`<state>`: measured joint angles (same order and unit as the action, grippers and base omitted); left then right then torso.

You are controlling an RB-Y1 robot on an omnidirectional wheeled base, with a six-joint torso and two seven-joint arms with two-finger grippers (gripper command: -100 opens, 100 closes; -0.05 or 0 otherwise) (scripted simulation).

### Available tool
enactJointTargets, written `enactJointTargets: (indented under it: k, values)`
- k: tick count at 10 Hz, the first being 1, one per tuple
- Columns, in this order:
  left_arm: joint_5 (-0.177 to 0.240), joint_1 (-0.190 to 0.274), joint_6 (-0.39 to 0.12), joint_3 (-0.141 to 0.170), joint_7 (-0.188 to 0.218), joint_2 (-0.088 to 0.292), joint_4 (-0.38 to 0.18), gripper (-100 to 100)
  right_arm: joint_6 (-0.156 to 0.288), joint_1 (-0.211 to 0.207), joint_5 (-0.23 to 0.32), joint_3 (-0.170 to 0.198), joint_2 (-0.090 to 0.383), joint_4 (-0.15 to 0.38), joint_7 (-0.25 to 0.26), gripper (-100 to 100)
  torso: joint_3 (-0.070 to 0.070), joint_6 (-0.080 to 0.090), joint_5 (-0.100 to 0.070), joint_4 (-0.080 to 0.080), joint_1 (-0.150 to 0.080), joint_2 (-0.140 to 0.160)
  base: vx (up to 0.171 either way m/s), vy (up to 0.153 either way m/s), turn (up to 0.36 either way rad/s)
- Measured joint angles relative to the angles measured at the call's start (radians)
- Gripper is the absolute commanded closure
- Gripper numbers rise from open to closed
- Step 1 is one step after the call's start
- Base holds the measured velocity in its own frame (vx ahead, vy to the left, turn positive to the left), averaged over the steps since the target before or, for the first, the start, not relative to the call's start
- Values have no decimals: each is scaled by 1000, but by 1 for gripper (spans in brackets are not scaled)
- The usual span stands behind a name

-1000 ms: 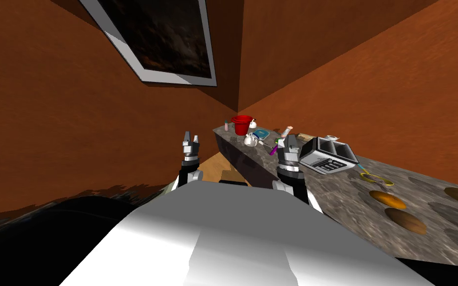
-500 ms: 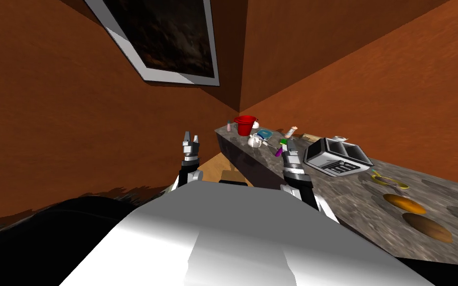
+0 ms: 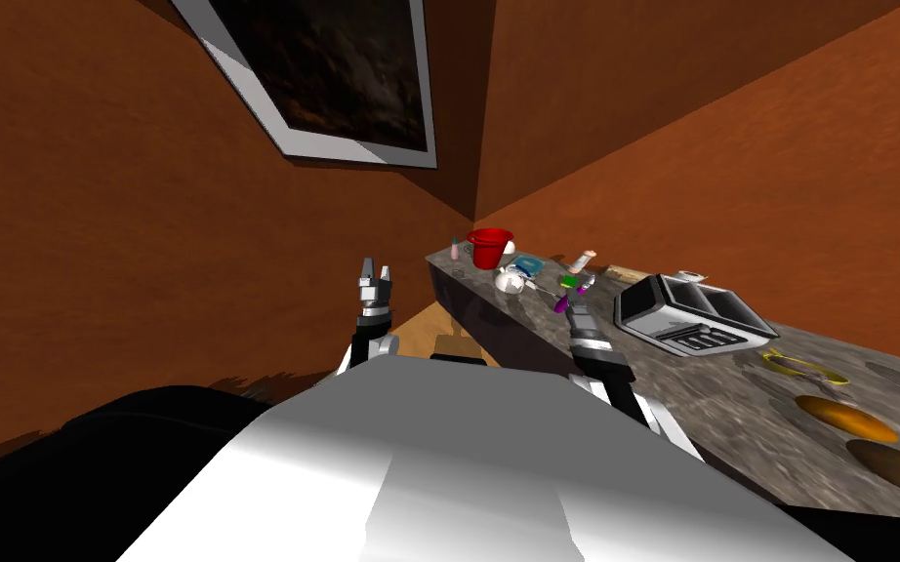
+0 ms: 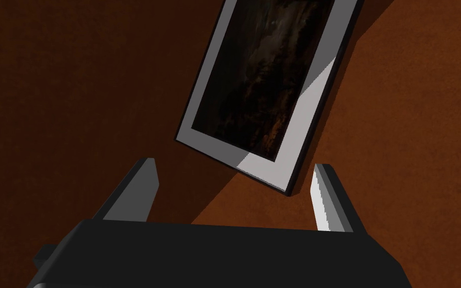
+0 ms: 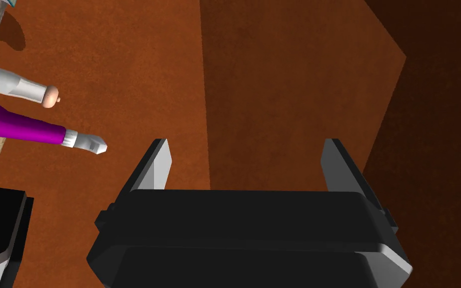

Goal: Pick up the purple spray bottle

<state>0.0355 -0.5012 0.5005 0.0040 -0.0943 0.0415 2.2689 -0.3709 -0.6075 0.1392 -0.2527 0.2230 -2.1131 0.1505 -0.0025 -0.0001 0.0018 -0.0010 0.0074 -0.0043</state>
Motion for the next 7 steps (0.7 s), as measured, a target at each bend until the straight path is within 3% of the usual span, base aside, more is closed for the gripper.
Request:
enactJointTargets:
  k: [2,4,7]
  values:
    - [0,0,0,0,0,0,0,0,38,-22,6,-58,39,43,12,-100,-1,0,0,0,-1,-1,85,112,-12]
    - [0,0,0,0,0,0,0,0,89,-9,25,-95,66,101,41,-100,-1,0,0,0,-1,-2,78,83,-8]
    - [0,0,0,0,0,0,0,0,134,-59,33,-142,95,114,61,-100,-1,0,-1,0,-4,-1,91,59,-8]
